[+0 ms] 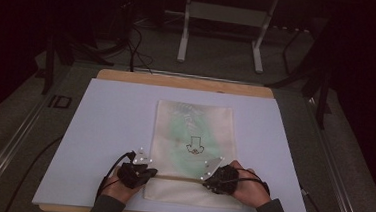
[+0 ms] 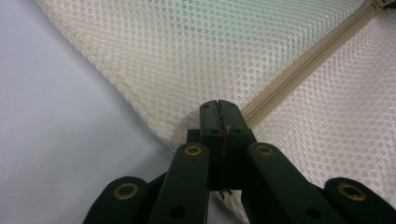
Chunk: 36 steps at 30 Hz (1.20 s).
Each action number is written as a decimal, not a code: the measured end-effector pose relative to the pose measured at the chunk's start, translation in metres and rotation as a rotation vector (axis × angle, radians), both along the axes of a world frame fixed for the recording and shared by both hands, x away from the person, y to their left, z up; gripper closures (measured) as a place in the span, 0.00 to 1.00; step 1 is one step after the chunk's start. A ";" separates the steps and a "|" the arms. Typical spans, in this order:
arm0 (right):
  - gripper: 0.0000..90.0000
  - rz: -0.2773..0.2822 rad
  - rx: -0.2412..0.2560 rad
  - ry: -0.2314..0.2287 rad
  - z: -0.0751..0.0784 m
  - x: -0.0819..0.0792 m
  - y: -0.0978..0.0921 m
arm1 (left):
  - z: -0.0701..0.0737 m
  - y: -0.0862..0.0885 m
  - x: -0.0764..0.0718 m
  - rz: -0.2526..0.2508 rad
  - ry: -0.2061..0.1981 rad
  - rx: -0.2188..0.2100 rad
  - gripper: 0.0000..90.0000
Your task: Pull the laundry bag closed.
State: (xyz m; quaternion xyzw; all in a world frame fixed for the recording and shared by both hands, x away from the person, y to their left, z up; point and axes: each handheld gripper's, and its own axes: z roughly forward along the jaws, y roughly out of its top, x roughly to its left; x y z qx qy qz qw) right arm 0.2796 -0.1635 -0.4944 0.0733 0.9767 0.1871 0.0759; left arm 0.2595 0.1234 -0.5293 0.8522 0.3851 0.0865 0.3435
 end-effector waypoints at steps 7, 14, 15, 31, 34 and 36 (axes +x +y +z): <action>0.91 -0.006 0.008 0.005 -0.002 0.001 -0.003 | 0.000 0.000 0.000 -0.001 0.000 0.001 0.99; 0.91 -0.023 0.008 0.005 -0.003 0.000 -0.010 | 0.000 0.000 0.000 -0.002 -0.001 0.002 0.99; 0.91 -0.023 0.008 0.006 -0.002 0.000 -0.011 | 0.000 0.000 0.000 -0.002 -0.001 0.003 0.99; 0.91 -0.041 0.013 0.011 -0.003 0.001 -0.023 | 0.000 0.000 0.000 -0.004 -0.002 0.004 0.99; 0.91 -0.046 0.024 0.012 -0.003 0.001 -0.026 | 0.000 0.000 0.000 -0.002 -0.003 0.006 0.99; 0.91 -0.045 0.023 0.011 -0.003 0.001 -0.026 | 0.000 0.000 0.000 -0.001 -0.003 0.006 0.99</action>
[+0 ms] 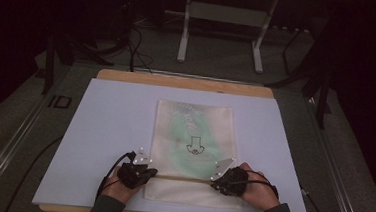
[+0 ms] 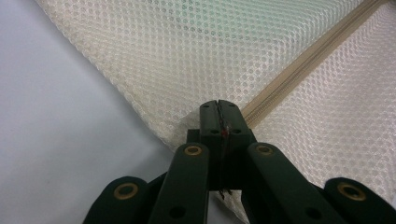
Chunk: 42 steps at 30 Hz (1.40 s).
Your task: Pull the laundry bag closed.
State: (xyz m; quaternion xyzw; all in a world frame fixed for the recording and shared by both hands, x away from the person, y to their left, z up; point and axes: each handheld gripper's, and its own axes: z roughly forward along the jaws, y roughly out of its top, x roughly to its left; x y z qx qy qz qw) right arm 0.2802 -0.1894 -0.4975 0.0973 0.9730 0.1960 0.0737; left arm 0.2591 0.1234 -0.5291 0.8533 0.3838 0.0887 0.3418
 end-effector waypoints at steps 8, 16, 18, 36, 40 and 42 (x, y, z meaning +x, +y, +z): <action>0.91 -0.016 0.003 0.000 0.000 0.000 -0.006 | 0.000 0.000 0.000 0.000 0.001 -0.003 0.99; 0.91 -0.025 0.001 -0.003 -0.001 0.000 -0.009 | 0.000 0.000 0.000 0.001 0.001 -0.004 0.99; 0.91 -0.028 0.004 -0.002 -0.003 -0.001 -0.011 | 0.000 0.000 0.000 0.001 0.001 -0.003 0.99; 0.91 -0.057 0.025 0.003 -0.005 -0.001 -0.023 | 0.000 0.000 0.000 0.003 0.000 -0.002 0.99; 0.91 -0.073 0.032 0.003 -0.005 -0.002 -0.031 | 0.000 0.000 0.000 0.002 0.002 -0.003 0.99; 0.91 -0.080 0.042 0.006 -0.005 -0.002 -0.034 | 0.000 0.000 0.000 0.003 0.001 -0.002 0.99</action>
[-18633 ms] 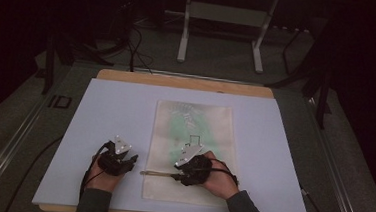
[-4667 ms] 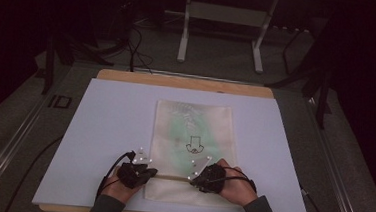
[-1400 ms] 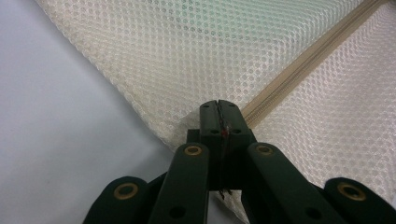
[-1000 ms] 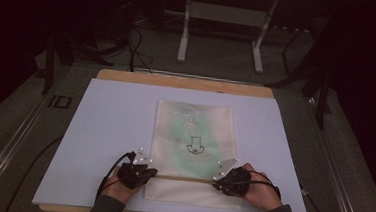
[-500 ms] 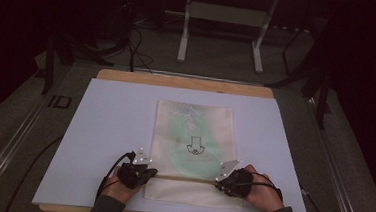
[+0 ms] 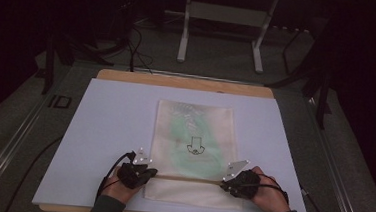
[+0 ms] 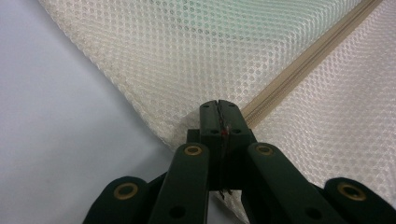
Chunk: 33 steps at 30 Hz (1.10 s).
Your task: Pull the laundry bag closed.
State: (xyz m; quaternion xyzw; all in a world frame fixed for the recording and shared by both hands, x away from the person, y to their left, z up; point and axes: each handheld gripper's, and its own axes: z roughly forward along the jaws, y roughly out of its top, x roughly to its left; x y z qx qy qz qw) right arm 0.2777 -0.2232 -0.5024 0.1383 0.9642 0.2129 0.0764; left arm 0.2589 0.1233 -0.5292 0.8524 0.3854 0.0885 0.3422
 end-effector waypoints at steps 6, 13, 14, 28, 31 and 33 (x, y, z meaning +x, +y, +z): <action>0.91 -0.014 -0.006 -0.003 0.000 0.000 -0.004 | 0.000 0.000 0.000 -0.001 0.000 -0.001 0.99; 0.91 -0.032 0.004 0.000 0.002 0.001 -0.015 | 0.000 0.000 0.000 -0.001 0.001 -0.002 0.99; 0.91 -0.035 0.007 0.002 0.002 0.001 -0.015 | 0.000 0.000 0.000 -0.001 0.000 -0.002 0.99; 0.91 -0.074 0.030 0.014 0.003 -0.003 -0.040 | 0.000 0.000 0.000 0.000 0.000 0.000 0.99; 0.91 -0.088 0.030 0.016 0.003 -0.004 -0.045 | 0.000 0.000 0.000 -0.001 0.001 0.000 0.99; 0.91 -0.094 0.040 0.019 0.004 -0.004 -0.048 | 0.000 0.000 0.000 -0.001 0.000 0.000 0.99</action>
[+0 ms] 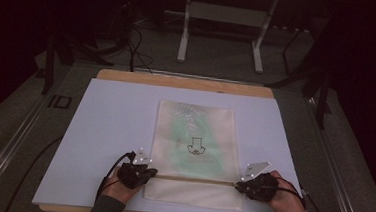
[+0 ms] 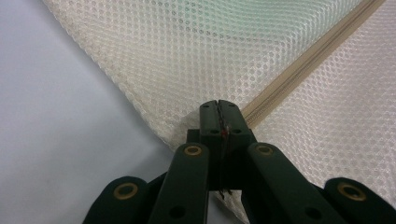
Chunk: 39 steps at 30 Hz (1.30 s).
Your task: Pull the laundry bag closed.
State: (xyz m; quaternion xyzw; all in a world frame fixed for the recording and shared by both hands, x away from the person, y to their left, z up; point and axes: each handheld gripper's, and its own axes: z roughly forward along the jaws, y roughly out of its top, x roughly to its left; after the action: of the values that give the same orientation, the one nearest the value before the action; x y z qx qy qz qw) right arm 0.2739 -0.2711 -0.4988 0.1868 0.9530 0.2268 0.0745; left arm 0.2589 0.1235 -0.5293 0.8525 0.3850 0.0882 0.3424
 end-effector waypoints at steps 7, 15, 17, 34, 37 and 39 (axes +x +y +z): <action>0.90 -0.008 0.021 0.000 -0.002 -0.001 -0.002 | -0.001 0.001 0.000 0.000 -0.003 -0.007 0.99; 0.78 -0.005 0.042 0.019 -0.003 0.000 -0.002 | 0.001 -0.006 -0.004 0.003 -0.045 0.052 0.99; 0.76 -0.004 0.044 0.017 -0.003 0.000 -0.002 | 0.001 -0.006 -0.005 0.005 -0.046 0.052 0.99; 0.58 -0.074 0.123 -0.038 -0.001 0.002 -0.005 | 0.003 -0.010 -0.006 0.007 -0.076 0.090 0.97; 0.57 -0.088 0.135 -0.044 0.000 0.003 -0.008 | 0.003 -0.008 -0.006 0.004 -0.072 0.080 0.96; 0.56 -0.097 0.144 -0.047 0.000 0.004 -0.010 | 0.003 -0.005 -0.005 0.002 -0.064 0.051 0.94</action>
State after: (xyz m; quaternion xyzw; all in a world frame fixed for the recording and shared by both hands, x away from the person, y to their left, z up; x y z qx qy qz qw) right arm 0.2776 -0.2815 -0.4988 0.2324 0.9219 0.2954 0.0943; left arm 0.2543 0.1184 -0.5258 0.8573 0.3723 0.1257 0.3326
